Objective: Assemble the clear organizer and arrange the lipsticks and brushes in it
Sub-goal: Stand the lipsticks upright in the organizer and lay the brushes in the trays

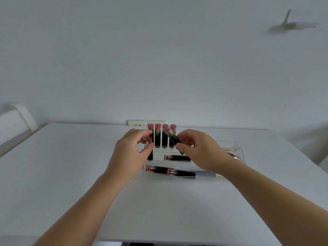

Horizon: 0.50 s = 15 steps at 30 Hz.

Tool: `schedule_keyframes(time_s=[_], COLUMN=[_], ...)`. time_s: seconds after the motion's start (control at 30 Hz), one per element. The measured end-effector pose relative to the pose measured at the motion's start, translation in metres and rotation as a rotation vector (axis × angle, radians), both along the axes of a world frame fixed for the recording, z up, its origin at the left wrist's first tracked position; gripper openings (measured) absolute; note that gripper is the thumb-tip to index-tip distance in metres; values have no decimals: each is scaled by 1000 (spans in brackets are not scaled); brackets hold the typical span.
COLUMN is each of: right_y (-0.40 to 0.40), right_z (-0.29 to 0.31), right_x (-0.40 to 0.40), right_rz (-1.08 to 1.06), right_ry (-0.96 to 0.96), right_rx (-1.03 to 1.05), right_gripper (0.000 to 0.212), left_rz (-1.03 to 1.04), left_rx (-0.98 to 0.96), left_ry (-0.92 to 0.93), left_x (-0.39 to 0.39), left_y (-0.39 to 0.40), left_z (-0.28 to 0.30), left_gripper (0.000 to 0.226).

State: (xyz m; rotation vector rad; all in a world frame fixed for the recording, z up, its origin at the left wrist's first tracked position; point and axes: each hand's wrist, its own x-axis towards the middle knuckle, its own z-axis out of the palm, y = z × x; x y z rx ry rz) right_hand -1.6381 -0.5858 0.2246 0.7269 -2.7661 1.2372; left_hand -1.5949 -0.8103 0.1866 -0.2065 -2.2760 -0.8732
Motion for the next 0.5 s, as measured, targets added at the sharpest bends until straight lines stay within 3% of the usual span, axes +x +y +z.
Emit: schedule_keyframes(time_s=[0.23,0.5], right_y=[-8,-18], right_z=[-5,-9], right_x=[5,10], right_rz=[13,54], right_ry=[-138,-83], right_rx=[-247,-299], right_gripper=[26,9], left_rz=[38,50], left_rx=[110,86], left_ry=[-43,-54], left_x=[-4,-3], left_y=[0,-4], left_z=[-12,-19], left_gripper=[40,32])
